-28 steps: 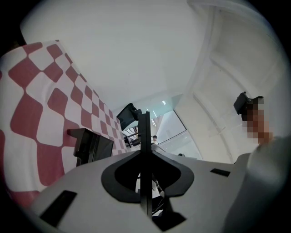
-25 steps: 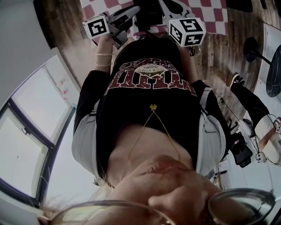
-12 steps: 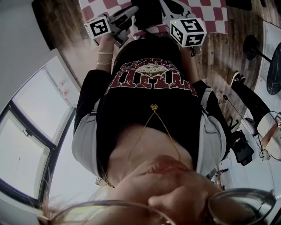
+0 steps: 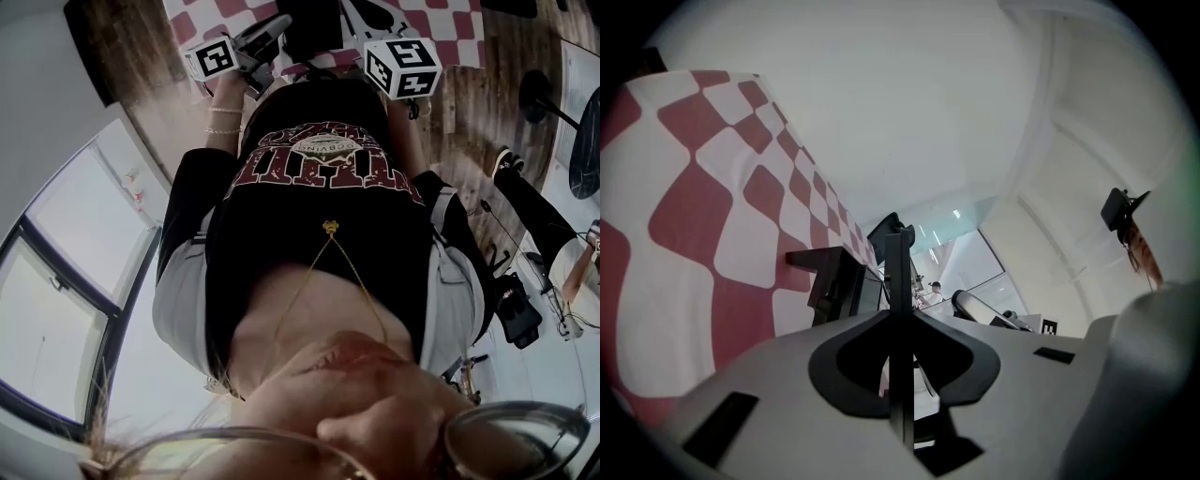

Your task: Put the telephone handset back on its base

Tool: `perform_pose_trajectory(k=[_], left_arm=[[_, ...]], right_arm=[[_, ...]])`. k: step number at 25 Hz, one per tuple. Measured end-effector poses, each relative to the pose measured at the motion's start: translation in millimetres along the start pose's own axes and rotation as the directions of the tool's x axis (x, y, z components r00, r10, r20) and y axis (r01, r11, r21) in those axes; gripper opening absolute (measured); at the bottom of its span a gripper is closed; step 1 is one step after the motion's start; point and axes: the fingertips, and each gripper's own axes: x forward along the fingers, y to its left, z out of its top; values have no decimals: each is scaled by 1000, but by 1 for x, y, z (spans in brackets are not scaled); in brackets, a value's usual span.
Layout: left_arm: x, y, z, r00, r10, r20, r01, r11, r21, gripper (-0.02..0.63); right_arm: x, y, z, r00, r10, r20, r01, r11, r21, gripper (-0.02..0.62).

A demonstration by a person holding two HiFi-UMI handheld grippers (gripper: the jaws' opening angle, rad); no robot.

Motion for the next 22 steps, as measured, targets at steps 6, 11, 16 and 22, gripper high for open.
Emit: perform_pose_trajectory(k=[6, 11, 16, 22], left_arm=[[2, 14, -7, 999, 36, -8, -36, 999, -10, 77], [3, 25, -12, 997, 79, -23, -79, 997, 4, 77], [2, 35, -13, 994, 105, -13, -105, 994, 3, 77], [3, 45, -16, 992, 124, -16, -125, 992, -16, 77]], right_arm=[[-2, -3, -5, 1000, 1, -8, -1, 1000, 9, 21], [-4, -7, -8, 1000, -5, -9, 5, 1000, 20, 21], [-10, -13, -10, 1000, -17, -8, 17, 999, 27, 21], [-12, -19, -12, 999, -30, -12, 30, 999, 32, 21]])
